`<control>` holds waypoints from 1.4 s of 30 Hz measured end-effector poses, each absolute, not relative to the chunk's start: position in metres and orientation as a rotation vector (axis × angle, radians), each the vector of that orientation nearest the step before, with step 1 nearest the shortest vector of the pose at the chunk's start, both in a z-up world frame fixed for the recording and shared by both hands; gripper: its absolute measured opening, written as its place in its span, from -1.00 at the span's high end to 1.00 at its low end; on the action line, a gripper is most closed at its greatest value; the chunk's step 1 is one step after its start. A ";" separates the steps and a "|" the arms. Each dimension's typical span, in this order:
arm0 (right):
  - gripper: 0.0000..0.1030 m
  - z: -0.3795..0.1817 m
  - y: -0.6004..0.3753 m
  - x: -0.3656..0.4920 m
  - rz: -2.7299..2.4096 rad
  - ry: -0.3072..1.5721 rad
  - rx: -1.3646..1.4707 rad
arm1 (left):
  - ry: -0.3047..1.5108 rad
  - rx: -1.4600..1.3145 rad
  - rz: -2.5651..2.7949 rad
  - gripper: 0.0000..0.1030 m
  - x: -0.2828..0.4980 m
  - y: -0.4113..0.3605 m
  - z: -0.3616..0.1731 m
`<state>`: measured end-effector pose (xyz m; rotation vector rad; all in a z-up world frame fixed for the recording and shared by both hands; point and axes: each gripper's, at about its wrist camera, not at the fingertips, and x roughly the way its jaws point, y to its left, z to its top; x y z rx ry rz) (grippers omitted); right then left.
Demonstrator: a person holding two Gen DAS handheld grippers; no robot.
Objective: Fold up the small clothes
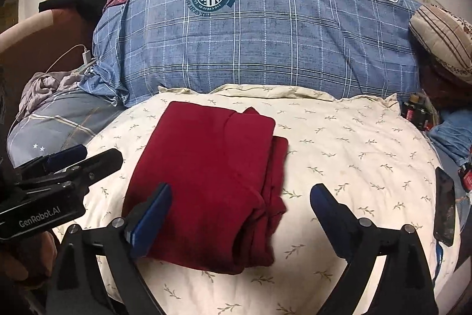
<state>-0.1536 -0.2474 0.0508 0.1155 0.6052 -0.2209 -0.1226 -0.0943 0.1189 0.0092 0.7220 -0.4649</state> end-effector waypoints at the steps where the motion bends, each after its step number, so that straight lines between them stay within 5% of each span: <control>1: -0.86 0.050 -0.247 -0.154 -0.223 0.603 0.117 | 0.722 0.011 -0.459 -0.59 -0.123 -0.093 0.119; 42: -0.87 0.029 -0.252 -0.135 -0.237 0.677 0.187 | 0.765 0.082 -0.424 -0.58 -0.105 -0.114 0.106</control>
